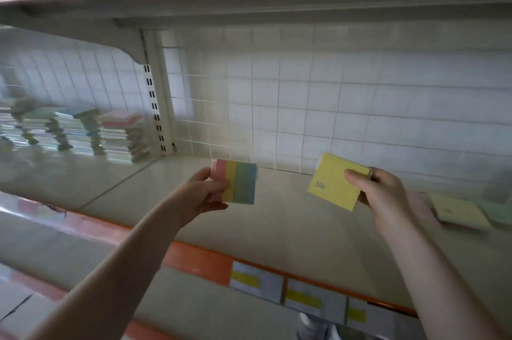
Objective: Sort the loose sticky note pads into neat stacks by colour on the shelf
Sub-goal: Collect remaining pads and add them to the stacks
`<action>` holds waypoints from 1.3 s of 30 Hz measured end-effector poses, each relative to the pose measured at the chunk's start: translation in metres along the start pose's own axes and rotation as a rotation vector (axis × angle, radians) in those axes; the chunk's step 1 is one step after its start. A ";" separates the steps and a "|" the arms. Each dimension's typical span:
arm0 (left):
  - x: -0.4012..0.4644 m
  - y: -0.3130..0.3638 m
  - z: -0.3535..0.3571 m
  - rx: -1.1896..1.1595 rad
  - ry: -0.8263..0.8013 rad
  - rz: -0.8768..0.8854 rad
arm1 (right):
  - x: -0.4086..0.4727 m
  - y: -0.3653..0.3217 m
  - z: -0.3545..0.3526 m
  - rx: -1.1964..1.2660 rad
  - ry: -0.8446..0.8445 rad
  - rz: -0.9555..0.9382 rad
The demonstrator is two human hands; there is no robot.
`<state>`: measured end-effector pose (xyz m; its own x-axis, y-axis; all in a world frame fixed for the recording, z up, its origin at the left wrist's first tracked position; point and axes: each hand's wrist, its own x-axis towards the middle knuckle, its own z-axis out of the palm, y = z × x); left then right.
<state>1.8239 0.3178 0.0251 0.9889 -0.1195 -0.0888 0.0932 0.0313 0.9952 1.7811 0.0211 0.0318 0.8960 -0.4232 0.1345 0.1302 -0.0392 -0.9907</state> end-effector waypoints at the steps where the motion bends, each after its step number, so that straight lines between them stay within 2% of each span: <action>1: -0.002 0.001 -0.019 -0.011 0.013 0.006 | -0.004 0.000 0.020 0.000 -0.015 0.008; 14: -0.012 0.014 -0.259 -0.233 0.253 0.021 | -0.051 -0.007 0.286 0.046 -0.167 0.104; 22: 0.012 0.015 -0.349 -0.283 0.377 0.039 | -0.038 -0.030 0.398 0.031 -0.243 0.073; 30: 0.067 0.027 -0.434 -0.230 0.436 0.052 | 0.011 -0.056 0.513 0.141 -0.305 0.062; 39: 0.102 0.057 -0.558 -0.244 0.562 0.087 | 0.031 -0.086 0.677 0.156 -0.453 0.048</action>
<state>1.9950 0.8609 0.0494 0.8979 0.4325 -0.0825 -0.0323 0.2515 0.9673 2.0846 0.6240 0.1343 0.9929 0.0174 0.1180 0.1150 0.1216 -0.9859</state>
